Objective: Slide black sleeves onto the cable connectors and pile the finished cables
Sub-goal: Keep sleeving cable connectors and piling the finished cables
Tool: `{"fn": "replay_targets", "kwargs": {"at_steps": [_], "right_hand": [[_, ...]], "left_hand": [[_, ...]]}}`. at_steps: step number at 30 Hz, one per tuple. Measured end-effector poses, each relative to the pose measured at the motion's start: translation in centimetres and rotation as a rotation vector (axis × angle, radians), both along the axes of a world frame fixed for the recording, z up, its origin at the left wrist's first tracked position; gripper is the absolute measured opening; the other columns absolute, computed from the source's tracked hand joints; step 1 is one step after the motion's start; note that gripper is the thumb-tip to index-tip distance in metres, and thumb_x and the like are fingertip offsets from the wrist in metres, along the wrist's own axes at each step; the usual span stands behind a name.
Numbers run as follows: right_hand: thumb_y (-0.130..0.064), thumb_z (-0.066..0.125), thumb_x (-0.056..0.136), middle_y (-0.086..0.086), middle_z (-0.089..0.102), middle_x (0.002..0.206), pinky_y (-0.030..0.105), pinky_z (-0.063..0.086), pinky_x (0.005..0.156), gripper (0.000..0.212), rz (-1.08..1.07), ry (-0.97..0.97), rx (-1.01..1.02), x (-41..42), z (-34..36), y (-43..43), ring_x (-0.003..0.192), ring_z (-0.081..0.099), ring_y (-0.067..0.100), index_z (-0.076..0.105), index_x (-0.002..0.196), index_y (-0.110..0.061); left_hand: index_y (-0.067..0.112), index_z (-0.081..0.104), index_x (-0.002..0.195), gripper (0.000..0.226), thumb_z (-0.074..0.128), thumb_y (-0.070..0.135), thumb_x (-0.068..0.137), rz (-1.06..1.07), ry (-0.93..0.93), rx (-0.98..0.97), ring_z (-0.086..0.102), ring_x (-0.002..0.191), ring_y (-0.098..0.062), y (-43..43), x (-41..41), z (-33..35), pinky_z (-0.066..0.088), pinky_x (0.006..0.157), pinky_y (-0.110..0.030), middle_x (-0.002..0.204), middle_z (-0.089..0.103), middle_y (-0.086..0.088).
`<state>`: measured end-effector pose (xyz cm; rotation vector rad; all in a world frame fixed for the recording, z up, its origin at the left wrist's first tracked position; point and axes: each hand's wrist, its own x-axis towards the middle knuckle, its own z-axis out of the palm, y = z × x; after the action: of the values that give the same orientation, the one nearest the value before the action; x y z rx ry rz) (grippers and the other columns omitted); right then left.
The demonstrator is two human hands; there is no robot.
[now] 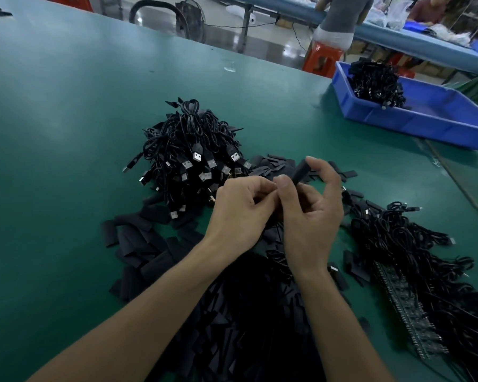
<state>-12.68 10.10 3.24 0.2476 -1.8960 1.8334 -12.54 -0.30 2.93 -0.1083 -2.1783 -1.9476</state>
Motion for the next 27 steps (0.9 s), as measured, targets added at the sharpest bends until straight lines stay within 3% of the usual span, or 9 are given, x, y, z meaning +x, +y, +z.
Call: {"fn": "replay_targets", "kwargs": {"at_steps": [4, 12, 17, 20, 23, 27], "right_hand": [[-0.014, 0.07, 0.092, 0.007, 0.076, 0.083, 0.023, 0.054, 0.071, 0.036, 0.02, -0.016, -0.041, -0.04, 0.11, -0.5, 0.077, 0.072, 0.022, 0.057, 0.116, -0.038], [-0.014, 0.067, 0.093, 0.01, 0.074, 0.082, 0.031, 0.056, 0.067, 0.038, 0.058, -0.012, 0.0, -0.19, 0.69, -0.47, 0.074, 0.069, 0.032, 0.055, 0.112, -0.045], [-0.012, 0.065, 0.093, 0.004, 0.074, 0.076, 0.022, 0.054, 0.065, 0.042, 0.035, -0.022, 0.072, -0.41, 0.74, 0.2, 0.069, 0.069, 0.022, 0.056, 0.121, -0.043], [-0.012, 0.065, 0.093, 0.002, 0.076, 0.08, 0.029, 0.059, 0.069, 0.036, 0.027, -0.02, 0.043, -0.32, 0.62, 0.04, 0.072, 0.072, 0.023, 0.06, 0.115, -0.039], [-0.011, 0.066, 0.095, -0.001, 0.078, 0.086, 0.024, 0.057, 0.074, 0.034, 0.043, -0.016, -0.009, -0.08, 0.3, -0.19, 0.081, 0.074, 0.016, 0.06, 0.118, -0.036], [-0.019, 0.064, 0.096, -0.002, 0.076, 0.083, 0.028, 0.059, 0.076, 0.032, 0.007, -0.038, -0.026, -0.34, -0.08, 0.16, 0.08, 0.073, 0.014, 0.063, 0.119, -0.041]], "left_hand": [[0.009, 0.078, 0.094, 0.014, 0.066, 0.016, 0.096, 0.032, 0.015, 0.049, 0.075, 0.075, -0.016, 0.17, 0.08, -0.18, 0.062, 0.074, -0.043, 0.079, 0.077, 0.0], [0.011, 0.078, 0.094, 0.012, 0.067, 0.015, 0.095, 0.073, 0.063, 0.058, 0.074, 0.073, -0.008, 0.29, -0.01, -0.28, 0.059, 0.067, -0.023, 0.079, 0.077, 0.005], [0.012, 0.079, 0.093, 0.011, 0.068, 0.014, 0.095, 0.042, 0.077, 0.053, 0.073, 0.072, -0.003, 0.45, -0.01, -0.26, 0.055, 0.064, -0.014, 0.078, 0.077, 0.009], [0.012, 0.078, 0.092, 0.011, 0.068, 0.013, 0.095, 0.047, 0.091, 0.058, 0.073, 0.07, -0.002, 0.41, 0.07, -0.21, 0.053, 0.063, -0.011, 0.078, 0.076, 0.012], [0.015, 0.078, 0.09, 0.012, 0.067, 0.014, 0.095, 0.043, 0.104, 0.044, 0.072, 0.068, -0.002, 0.25, 0.18, -0.17, 0.053, 0.061, -0.012, 0.076, 0.076, 0.011], [0.018, 0.076, 0.087, 0.011, 0.069, 0.013, 0.094, 0.046, 0.085, 0.086, 0.074, 0.069, -0.006, 0.09, 0.2, 0.28, 0.056, 0.064, -0.015, 0.076, 0.076, 0.008]]}}
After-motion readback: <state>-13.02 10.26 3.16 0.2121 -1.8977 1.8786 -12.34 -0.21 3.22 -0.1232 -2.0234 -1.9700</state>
